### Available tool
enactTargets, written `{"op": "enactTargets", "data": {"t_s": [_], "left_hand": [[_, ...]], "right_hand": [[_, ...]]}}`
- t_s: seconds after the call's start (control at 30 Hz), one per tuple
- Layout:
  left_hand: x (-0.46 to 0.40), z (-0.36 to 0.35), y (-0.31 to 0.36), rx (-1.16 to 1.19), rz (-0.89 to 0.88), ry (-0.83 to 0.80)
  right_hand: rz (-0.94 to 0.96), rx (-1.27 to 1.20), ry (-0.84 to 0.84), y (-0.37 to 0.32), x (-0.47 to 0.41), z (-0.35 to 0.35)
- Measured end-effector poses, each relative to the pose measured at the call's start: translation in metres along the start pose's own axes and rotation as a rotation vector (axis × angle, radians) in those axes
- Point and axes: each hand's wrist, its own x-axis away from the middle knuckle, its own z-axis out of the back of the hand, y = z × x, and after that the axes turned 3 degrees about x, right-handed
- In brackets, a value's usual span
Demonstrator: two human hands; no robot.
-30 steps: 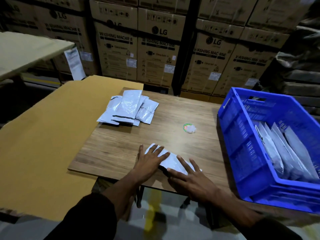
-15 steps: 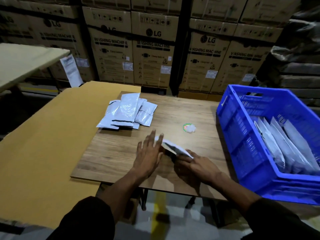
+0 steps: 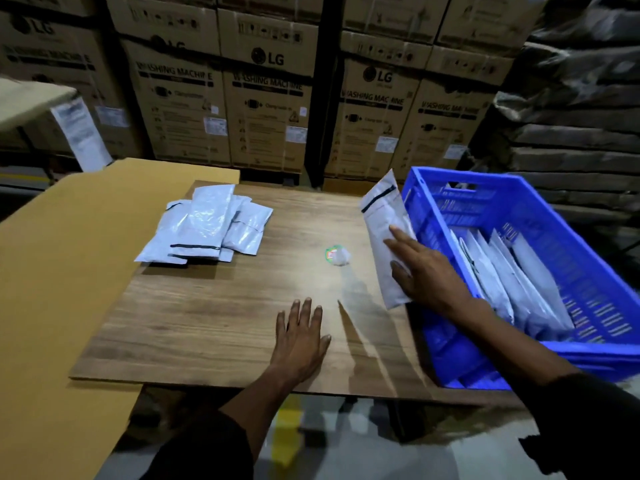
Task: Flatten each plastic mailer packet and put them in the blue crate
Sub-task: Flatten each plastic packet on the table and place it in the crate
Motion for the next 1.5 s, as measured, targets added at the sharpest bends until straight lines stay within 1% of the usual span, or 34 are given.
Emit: {"op": "enactTargets", "data": {"t_s": [0.1, 0.27, 0.33, 0.4, 0.53, 0.63, 0.7, 0.83, 0.97, 1.1, 1.2, 1.27, 1.37, 1.43, 1.47, 1.5], "left_hand": [[-0.017, -0.005, 0.02, -0.001, -0.002, -0.022], [-0.043, -0.014, 0.047, -0.013, -0.038, 0.06], [-0.05, -0.016, 0.059, -0.023, -0.041, 0.058], [-0.06, -0.018, 0.068, -0.019, -0.038, 0.07], [-0.08, -0.023, 0.091, -0.002, -0.021, 0.082], [-0.086, -0.024, 0.106, 0.015, -0.01, 0.082], [-0.09, -0.026, 0.112, 0.021, -0.011, 0.118], [-0.09, -0.029, 0.114, -0.003, -0.012, 0.144], [-0.091, -0.032, 0.113, -0.03, -0.016, 0.159], [-0.093, -0.027, 0.112, -0.053, -0.073, 0.196], [-0.105, 0.0, 0.123, -0.012, -0.102, 0.302], [-0.124, 0.033, 0.138, 0.035, -0.127, 0.423], [-0.158, 0.094, 0.177, 0.114, -0.234, 0.578], [-0.175, 0.131, 0.213, 0.12, -0.319, 0.625], [-0.179, 0.145, 0.233, 0.099, -0.363, 0.619], [-0.182, 0.156, 0.256, 0.079, -0.408, 0.58]], "right_hand": [[0.01, -0.008, 0.088, 0.022, -0.007, 0.031], [0.008, -0.007, 0.214, 0.061, -0.016, 0.079], [-0.013, -0.014, 0.269, 0.082, -0.014, 0.096], [-0.039, -0.008, 0.287, 0.106, -0.009, 0.111], [-0.174, 0.026, 0.204, 0.166, 0.012, 0.128], [-0.267, 0.054, 0.073, 0.196, 0.034, 0.119], [-0.311, 0.08, 0.001, 0.212, 0.048, 0.11], [-0.409, 0.082, -0.068, 0.235, 0.064, 0.095], [-0.414, 0.083, -0.135, 0.24, 0.071, 0.085], [-0.401, 0.064, -0.132, 0.238, 0.073, 0.082], [-0.388, 0.05, -0.079, 0.244, 0.075, 0.088], [-0.375, 0.025, -0.033, 0.251, 0.075, 0.095], [-0.399, 0.029, 0.014, 0.26, 0.074, 0.11], [-0.43, 0.062, 0.001, 0.266, 0.075, 0.118], [-0.439, 0.081, -0.018, 0.267, 0.076, 0.122], [-0.444, 0.099, -0.036, 0.269, 0.077, 0.126]]}}
